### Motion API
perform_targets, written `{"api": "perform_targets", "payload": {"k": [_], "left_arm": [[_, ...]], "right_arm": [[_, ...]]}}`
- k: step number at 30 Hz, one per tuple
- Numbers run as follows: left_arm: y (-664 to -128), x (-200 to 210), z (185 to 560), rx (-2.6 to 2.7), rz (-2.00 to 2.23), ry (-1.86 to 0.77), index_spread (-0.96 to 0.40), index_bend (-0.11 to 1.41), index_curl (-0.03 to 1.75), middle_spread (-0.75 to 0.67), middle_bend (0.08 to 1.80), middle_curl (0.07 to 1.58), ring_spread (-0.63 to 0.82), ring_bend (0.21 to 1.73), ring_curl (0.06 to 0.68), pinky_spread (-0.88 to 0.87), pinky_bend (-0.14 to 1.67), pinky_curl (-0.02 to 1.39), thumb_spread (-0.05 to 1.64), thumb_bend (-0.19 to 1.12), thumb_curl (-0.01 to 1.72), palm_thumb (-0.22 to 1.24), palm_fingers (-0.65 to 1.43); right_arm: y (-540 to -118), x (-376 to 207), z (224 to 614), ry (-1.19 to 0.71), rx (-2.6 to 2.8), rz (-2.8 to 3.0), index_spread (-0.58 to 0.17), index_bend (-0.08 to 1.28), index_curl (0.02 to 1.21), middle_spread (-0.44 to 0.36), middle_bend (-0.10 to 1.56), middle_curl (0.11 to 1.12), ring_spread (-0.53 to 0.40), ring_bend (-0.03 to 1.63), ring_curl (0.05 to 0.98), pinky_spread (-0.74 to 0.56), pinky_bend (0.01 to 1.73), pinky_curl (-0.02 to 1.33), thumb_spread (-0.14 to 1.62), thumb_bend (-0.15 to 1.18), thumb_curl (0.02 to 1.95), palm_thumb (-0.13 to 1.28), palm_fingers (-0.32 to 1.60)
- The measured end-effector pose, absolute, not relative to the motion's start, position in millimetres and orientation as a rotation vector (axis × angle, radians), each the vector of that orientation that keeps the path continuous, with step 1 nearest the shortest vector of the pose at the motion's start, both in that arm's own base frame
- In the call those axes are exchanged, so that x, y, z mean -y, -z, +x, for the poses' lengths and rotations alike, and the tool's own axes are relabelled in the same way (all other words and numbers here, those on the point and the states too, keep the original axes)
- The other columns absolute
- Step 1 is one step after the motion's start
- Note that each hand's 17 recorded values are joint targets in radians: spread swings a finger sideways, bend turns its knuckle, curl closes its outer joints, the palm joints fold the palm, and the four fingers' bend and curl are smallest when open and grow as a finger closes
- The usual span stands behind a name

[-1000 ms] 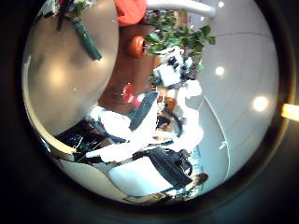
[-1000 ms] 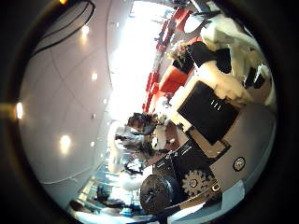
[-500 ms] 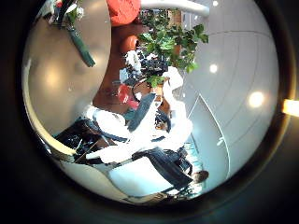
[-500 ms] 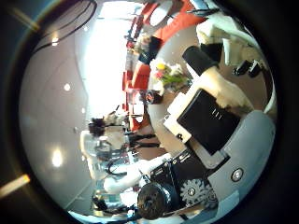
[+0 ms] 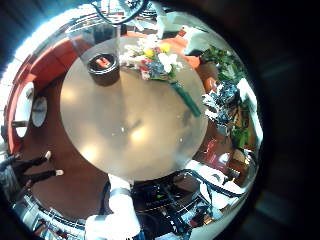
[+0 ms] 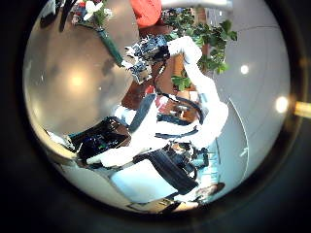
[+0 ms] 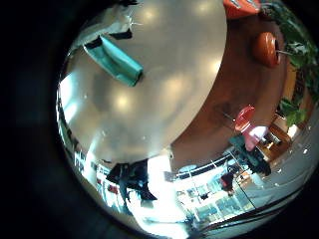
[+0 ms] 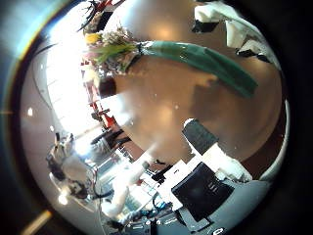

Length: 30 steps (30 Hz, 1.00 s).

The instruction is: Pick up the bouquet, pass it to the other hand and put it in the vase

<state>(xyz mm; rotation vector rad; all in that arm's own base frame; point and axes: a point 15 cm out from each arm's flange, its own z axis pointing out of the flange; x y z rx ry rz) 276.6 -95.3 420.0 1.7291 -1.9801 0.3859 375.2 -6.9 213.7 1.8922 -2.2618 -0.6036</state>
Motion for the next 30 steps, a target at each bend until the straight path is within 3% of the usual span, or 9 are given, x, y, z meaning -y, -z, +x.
{"api": "perform_targets", "payload": {"k": [15, 30], "left_arm": [[-421, 95, 269, 2.002, 1.702, -0.364, 0.02, 0.18, 0.43, 0.22, 0.24, 0.4, 0.35, 0.65, 0.131, 0.36, 0.22, 0.34, 1.16, -0.02, 0.3, 0.24, 0.38], [-423, 94, 266, 2.005, 1.701, -0.337, 0.01, 0.18, 0.42, 0.22, 0.23, 0.41, 0.36, 0.65, 0.126, 0.36, 0.21, 0.36, 1.16, -0.02, 0.3, 0.25, 0.39]], "right_arm": [[-184, 8, 391, 0.464, 2.237, 1.843, -0.244, 0.38, 0.57, -0.069, 0.7, 0.55, -0.107, 0.97, 0.434, 0.07, 0.71, 0.27, 1.03, -0.02, 0.49, 0.65, 0.21], [-165, -1, 390, 0.49, 2.194, 1.814, -0.291, 0.38, 0.56, -0.127, 0.73, 0.57, -0.182, 0.97, 0.431, 0.02, 0.64, 0.2, 1.01, -0.02, 0.48, 0.7, 0.38]]}}
